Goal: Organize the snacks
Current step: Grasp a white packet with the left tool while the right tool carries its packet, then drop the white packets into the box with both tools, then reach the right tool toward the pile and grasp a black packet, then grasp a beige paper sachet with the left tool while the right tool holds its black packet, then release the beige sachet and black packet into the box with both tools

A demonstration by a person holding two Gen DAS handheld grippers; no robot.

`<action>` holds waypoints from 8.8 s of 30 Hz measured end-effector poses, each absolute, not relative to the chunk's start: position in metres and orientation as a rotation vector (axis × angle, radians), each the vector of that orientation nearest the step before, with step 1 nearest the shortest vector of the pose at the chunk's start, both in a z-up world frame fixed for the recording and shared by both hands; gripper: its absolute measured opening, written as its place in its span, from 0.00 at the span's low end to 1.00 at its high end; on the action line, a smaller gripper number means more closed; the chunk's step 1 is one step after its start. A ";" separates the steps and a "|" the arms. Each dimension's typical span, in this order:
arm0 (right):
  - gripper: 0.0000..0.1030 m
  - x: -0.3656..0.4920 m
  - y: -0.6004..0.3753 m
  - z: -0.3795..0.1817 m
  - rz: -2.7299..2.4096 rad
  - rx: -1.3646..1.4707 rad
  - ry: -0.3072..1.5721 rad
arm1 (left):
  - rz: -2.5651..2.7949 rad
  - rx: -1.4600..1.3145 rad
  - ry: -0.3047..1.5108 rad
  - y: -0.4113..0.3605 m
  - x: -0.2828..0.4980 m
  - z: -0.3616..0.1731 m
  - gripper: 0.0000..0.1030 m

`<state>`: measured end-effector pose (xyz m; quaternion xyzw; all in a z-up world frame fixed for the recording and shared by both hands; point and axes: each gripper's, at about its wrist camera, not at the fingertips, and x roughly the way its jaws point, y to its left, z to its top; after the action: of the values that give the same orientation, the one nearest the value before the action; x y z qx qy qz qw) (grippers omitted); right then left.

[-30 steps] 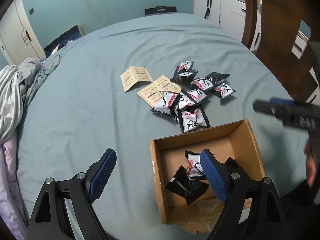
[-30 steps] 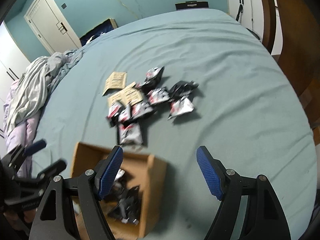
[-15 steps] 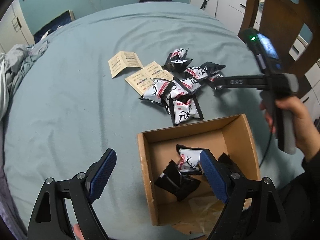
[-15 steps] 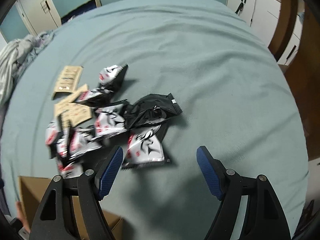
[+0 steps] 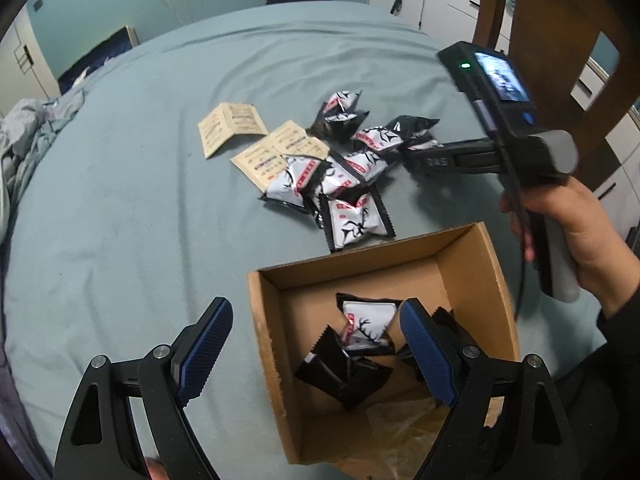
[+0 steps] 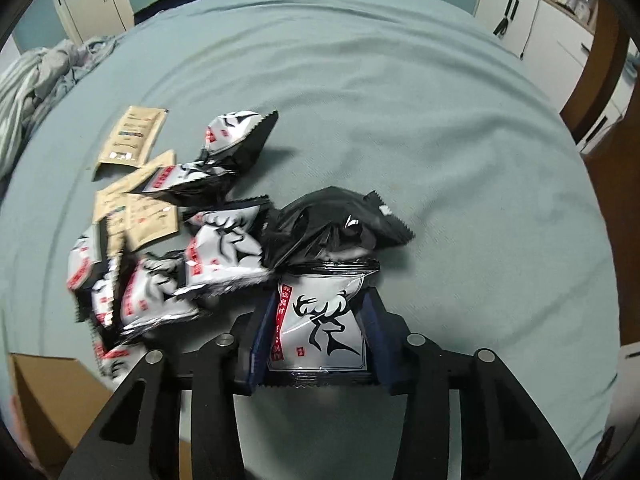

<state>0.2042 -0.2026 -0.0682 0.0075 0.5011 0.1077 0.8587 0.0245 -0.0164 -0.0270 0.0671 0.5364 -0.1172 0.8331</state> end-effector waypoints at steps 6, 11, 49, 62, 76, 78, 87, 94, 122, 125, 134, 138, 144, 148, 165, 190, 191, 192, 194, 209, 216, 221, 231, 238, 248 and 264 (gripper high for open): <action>0.38 0.163 -0.216 -0.040 0.229 0.092 1.006 | -0.208 0.141 1.114 -0.007 0.020 -0.020 0.84; 0.39 0.119 -0.229 -0.005 0.267 0.175 0.963 | -0.191 0.148 1.099 -0.005 0.021 -0.016 0.84; 0.39 0.046 -0.278 -0.010 0.276 0.411 0.911 | -0.172 -0.184 1.484 -0.027 0.189 -0.117 0.45; 0.39 0.039 -0.283 -0.007 0.243 0.439 0.902 | -0.203 -0.119 1.260 0.012 0.115 -0.010 0.22; 0.39 -0.001 -0.275 0.013 0.235 0.354 0.811 | -0.397 -0.050 1.143 0.003 0.017 -0.011 0.26; 0.39 -0.009 -0.269 0.015 0.262 0.337 0.800 | -0.379 -0.036 1.147 0.001 0.016 -0.012 0.48; 0.39 -0.032 -0.233 0.014 0.358 0.236 0.792 | -0.143 0.115 0.942 0.014 0.007 0.014 0.95; 0.39 -0.034 -0.222 0.016 0.436 0.200 0.748 | -0.107 0.096 1.003 0.023 0.014 0.001 0.95; 0.78 -0.024 -0.238 0.015 0.306 0.298 0.768 | -0.115 0.136 1.053 0.010 0.009 -0.003 0.95; 0.78 -0.015 -0.240 0.016 0.285 0.272 0.785 | -0.112 0.164 1.058 0.006 0.009 -0.004 0.95; 0.79 0.045 -0.239 0.011 0.254 0.170 0.905 | -0.140 0.139 1.035 0.001 0.008 0.002 0.95; 0.79 0.085 -0.246 0.006 0.228 0.162 0.942 | -0.148 0.103 1.008 0.002 0.011 0.011 0.95; 0.79 0.152 -0.239 -0.010 0.212 0.102 0.987 | -0.162 0.094 1.049 0.002 0.022 0.000 0.95; 0.79 0.190 -0.228 -0.034 0.218 0.042 1.031 | -0.155 0.096 1.081 0.004 0.030 -0.009 0.95; 0.40 0.259 -0.212 -0.082 0.240 0.059 1.049 | -0.133 0.038 1.100 0.014 0.042 -0.015 0.95; 0.28 0.037 -0.246 0.015 0.445 0.327 0.872 | 0.006 0.044 1.076 0.036 0.102 -0.020 0.95; 0.28 0.025 -0.250 0.017 0.461 0.337 0.856 | 0.007 0.038 1.080 0.036 0.108 -0.022 0.95; 0.28 0.016 -0.255 0.019 0.471 0.340 0.841 | 0.009 0.037 1.087 0.035 0.116 -0.024 0.95; 0.28 -0.004 -0.266 0.016 0.454 0.340 0.817 | 0.004 0.041 1.101 0.031 0.132 -0.029 0.95; 0.28 0.041 -0.271 -0.016 0.463 0.405 0.948 | 0.170 -0.085 1.195 0.039 0.268 -0.088 0.95; 0.28 0.045 -0.272 -0.021 0.483 0.418 0.969 | 0.191 -0.211 1.250 0.050 0.290 -0.117 0.91; 0.28 0.045 -0.272 -0.022 0.480 0.419 0.968 | 0.128 -0.186 1.221 0.036 0.286 -0.107 0.48; 0.28 0.033 -0.264 -0.009 0.455 0.347 0.892 | 0.047 -0.164 1.265 0.023 0.240 -0.084 0.09; 0.28 0.018 -0.252 0.001 0.458 0.272 0.824 | -0.035 -0.034 1.163 0.024 0.165 -0.021 0.09; 0.28 -0.012 -0.242 0.018 0.436 0.179 0.700 | -0.177 -0.019 1.103 0.025 0.067 0.022 0.09; 0.28 -0.034 -0.229 0.018 0.385 0.107 0.612 | -0.376 0.048 1.019 -0.011 -0.002 0.025 0.68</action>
<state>-0.0342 -0.2286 0.0184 0.0521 0.2992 0.1881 0.9340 -0.0019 -0.0112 0.0251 0.0228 0.4849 -0.1791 0.8558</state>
